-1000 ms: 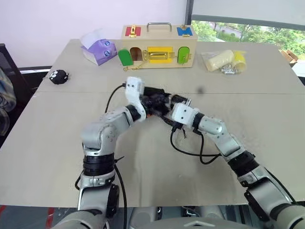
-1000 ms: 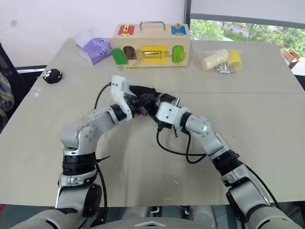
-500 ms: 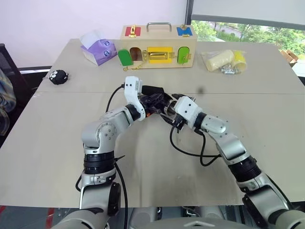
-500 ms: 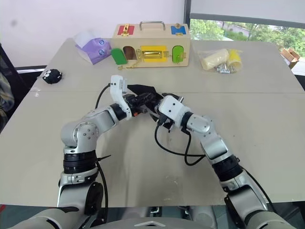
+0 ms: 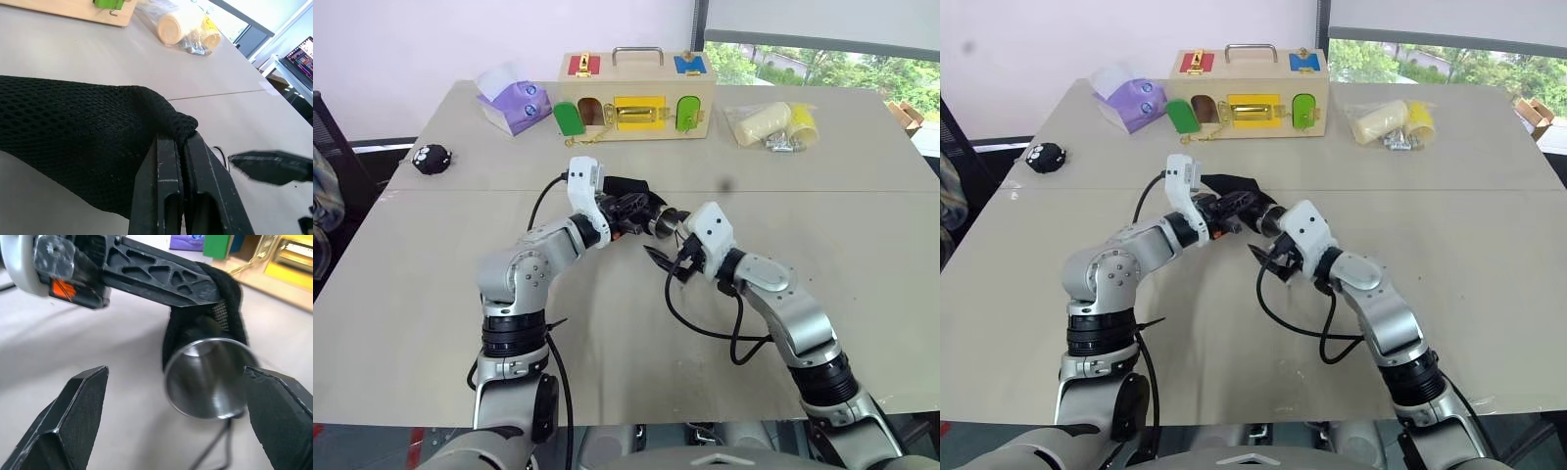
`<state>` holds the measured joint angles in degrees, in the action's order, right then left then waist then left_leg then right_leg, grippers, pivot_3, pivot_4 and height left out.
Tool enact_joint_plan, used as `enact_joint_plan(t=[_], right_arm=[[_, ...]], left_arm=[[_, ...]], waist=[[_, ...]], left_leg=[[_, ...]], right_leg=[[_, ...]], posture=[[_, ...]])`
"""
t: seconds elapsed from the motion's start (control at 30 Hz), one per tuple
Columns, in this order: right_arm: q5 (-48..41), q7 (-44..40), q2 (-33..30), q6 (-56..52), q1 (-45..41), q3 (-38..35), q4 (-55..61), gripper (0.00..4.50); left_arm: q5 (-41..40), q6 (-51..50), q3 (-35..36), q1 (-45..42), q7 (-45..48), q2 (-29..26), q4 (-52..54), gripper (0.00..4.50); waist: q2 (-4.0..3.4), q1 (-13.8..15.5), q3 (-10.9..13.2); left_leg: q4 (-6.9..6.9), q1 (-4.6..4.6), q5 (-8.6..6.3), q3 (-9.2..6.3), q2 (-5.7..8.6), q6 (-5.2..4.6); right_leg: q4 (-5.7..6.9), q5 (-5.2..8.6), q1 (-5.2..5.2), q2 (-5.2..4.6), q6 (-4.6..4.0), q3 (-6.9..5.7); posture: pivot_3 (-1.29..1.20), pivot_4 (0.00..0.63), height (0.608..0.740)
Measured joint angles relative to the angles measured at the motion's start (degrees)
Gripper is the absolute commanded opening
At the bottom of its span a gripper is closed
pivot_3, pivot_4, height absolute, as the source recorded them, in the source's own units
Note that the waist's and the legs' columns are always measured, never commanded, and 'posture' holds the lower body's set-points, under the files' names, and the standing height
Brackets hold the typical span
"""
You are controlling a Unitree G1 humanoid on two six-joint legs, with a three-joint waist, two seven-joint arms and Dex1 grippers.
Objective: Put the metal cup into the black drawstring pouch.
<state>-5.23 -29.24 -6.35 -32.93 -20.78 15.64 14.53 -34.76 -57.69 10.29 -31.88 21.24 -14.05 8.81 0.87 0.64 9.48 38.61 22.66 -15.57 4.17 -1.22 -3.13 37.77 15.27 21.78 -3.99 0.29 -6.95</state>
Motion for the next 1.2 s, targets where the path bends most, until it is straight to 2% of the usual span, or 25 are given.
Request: enact_joint_plan(t=[0.03,0.07,0.13,0.2,0.4,0.9,1.03,1.2], right_arm=[[-1.18,0.2,1.21,-1.08,-0.45,-0.44,-1.82,4.44],[-1.88,0.46,1.97,-1.89,-0.59,-0.69,-3.09,4.22],[-2.88,1.09,2.97,-2.21,-1.06,-1.2,-5.64,3.35],[-3.09,1.62,3.4,-2.01,-1.71,-1.83,-6.73,2.9],[-3.18,3.53,4.05,-0.13,-3.34,-3.21,-8.18,0.08],[-5.54,3.6,6.36,1.43,-7.05,-4.48,-12.45,0.08],[4.16,0.51,-0.11,13.36,-11.7,4.98,-21.46,0.08],[9.37,0.06,-0.61,22.98,-14.76,7.59,-28.98,0.08]], left_arm=[[-0.24,-0.03,-0.09,0.0,0.0,-0.02,0.0,0.0],[-0.37,-0.04,-0.21,0.0,0.0,-0.02,0.0,0.0],[-0.4,-0.07,-0.21,0.01,-0.07,-0.37,0.0,0.0],[-0.42,-0.07,-0.2,0.01,-0.09,-0.45,0.01,0.0],[-0.81,-0.07,-0.26,0.18,-0.1,-1.02,0.05,0.0],[-1.89,-0.54,-1.75,0.68,1.01,-1.79,1.89,0.0],[-3.11,-1.17,-2.09,1.6,1.72,-2.0,2.63,0.0],[-3.37,-1.42,-2.4,1.87,1.72,-2.17,2.96,0.0]], waist=[[0.0,0.01,0.0],[0.0,0.0,0.0],[0.0,0.09,0.0],[0.0,0.07,0.0],[0.0,-0.03,0.01],[-0.01,-0.16,0.01],[-0.01,-0.52,0.02],[0.0,-1.06,0.03]], left_leg=[[0.0,0.0,0.0,0.0,0.0,0.0],[0.0,0.01,0.0,0.0,0.01,0.0],[0.0,0.03,0.0,0.0,0.02,0.0],[0.0,0.03,0.0,0.0,0.02,0.0],[-0.07,0.02,0.0,0.0,0.02,0.0],[-0.1,0.02,0.0,0.01,0.02,0.0],[-0.09,0.01,0.0,0.04,0.05,0.0],[-0.13,0.02,0.02,0.03,0.03,0.03]], right_leg=[[-0.01,0.0,0.0,0.0,0.0,0.0],[-0.02,0.0,0.0,-0.01,0.0,0.0],[-0.04,0.0,0.0,-0.01,0.0,0.0],[-0.05,0.0,0.0,-0.01,0.0,0.0],[-0.06,0.0,0.02,0.0,0.0,0.0],[-0.08,0.0,0.02,0.0,0.0,0.0],[-0.08,0.0,0.03,-0.01,0.01,0.03],[-0.1,0.0,0.05,0.01,0.0,0.02]], posture=[[0.0,0.15,0.74],[0.0,0.15,0.74],[0.0,0.15,0.74],[0.0,0.15,0.74],[0.0,0.15,0.74],[0.0,0.15,0.74],[0.0,0.15,0.74],[0.0,0.15,0.74]])
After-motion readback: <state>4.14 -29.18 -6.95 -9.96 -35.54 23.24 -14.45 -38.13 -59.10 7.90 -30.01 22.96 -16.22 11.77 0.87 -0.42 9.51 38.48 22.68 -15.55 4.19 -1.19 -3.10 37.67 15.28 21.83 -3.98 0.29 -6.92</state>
